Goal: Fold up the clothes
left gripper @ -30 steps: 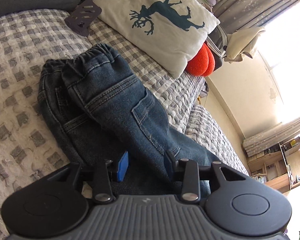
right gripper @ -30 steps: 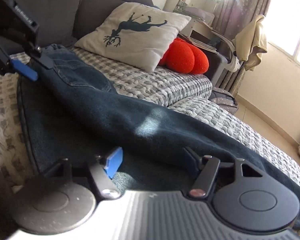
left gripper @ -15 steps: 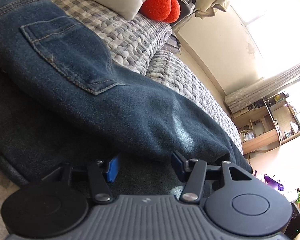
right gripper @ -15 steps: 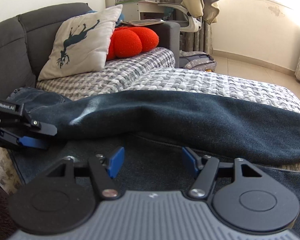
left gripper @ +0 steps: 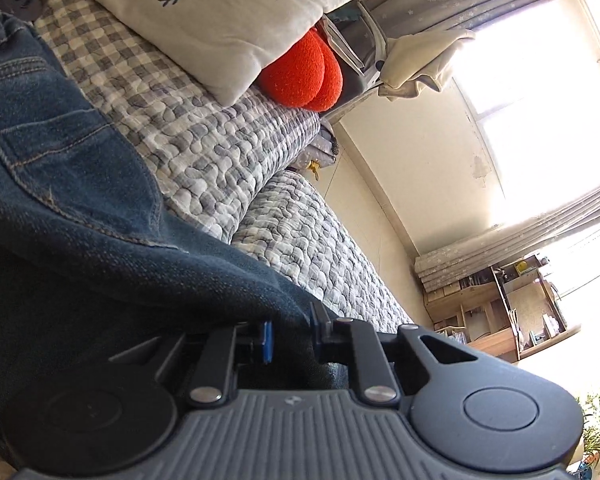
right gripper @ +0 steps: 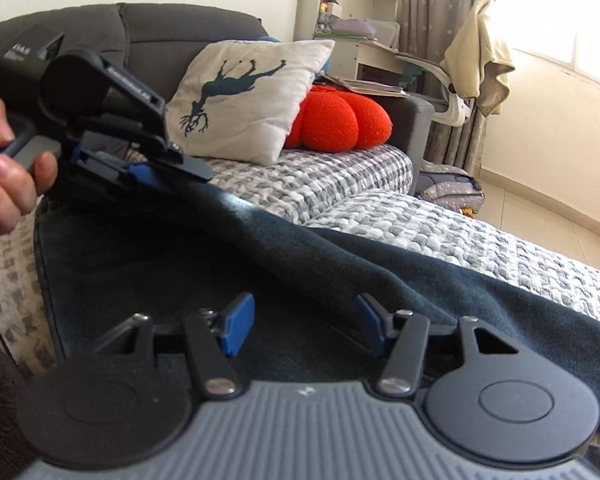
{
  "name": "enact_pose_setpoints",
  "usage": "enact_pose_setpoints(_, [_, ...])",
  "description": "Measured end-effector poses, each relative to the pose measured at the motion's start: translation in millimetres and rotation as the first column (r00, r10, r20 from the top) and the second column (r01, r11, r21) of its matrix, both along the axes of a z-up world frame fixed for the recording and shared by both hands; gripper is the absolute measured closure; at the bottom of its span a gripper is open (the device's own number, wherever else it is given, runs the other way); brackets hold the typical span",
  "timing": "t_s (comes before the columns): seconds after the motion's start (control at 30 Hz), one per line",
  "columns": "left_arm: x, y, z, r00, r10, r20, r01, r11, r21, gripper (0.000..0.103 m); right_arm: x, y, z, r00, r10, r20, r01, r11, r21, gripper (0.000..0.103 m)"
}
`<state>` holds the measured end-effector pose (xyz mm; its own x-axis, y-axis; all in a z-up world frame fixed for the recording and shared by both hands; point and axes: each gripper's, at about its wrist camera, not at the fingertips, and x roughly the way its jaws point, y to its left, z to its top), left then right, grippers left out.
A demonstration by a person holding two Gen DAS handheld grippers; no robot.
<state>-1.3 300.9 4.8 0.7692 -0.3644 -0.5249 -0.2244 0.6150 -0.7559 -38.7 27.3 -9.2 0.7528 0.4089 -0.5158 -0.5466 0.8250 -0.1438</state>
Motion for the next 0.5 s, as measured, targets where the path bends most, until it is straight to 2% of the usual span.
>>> enact_pose_setpoints(0.13, [10.6,-2.8,0.8,1.000,0.001,-0.007,-0.001,1.000,-0.015,0.086,6.4,26.0,-8.7,0.994,0.085,0.069,-0.075,0.988,-0.136,0.047])
enact_pose_setpoints(0.33, [12.6,0.9,-2.0,0.999,-0.022,-0.026,0.021,0.999,-0.038,0.082,23.0,52.6,-24.5,0.977,0.167,0.129,-0.120,0.943,-0.311,0.048])
enact_pose_setpoints(0.37, [10.2,1.2,-1.6,0.999,-0.031,-0.026,0.031,0.999,-0.026,0.078,27.0,53.8,-25.7,0.975,0.174,0.135,-0.122,0.938,-0.326,0.054])
enact_pose_setpoints(0.4, [7.6,1.4,-1.6,0.999,-0.035,-0.024,0.035,0.999,-0.014,0.068,30.9,54.0,-25.8,0.975,0.177,0.138,-0.122,0.935,-0.333,0.059])
enact_pose_setpoints(0.43, [4.5,1.5,-1.9,0.999,-0.038,-0.025,0.038,0.999,0.002,0.064,34.7,53.6,-25.1,0.975,0.175,0.139,-0.120,0.934,-0.336,0.073])
enact_pose_setpoints(0.5, [-2.7,1.3,-3.3,0.998,-0.055,-0.039,0.057,0.997,0.044,0.061,43.3,49.4,-21.3,0.977,0.169,0.126,-0.121,0.939,-0.322,0.084])
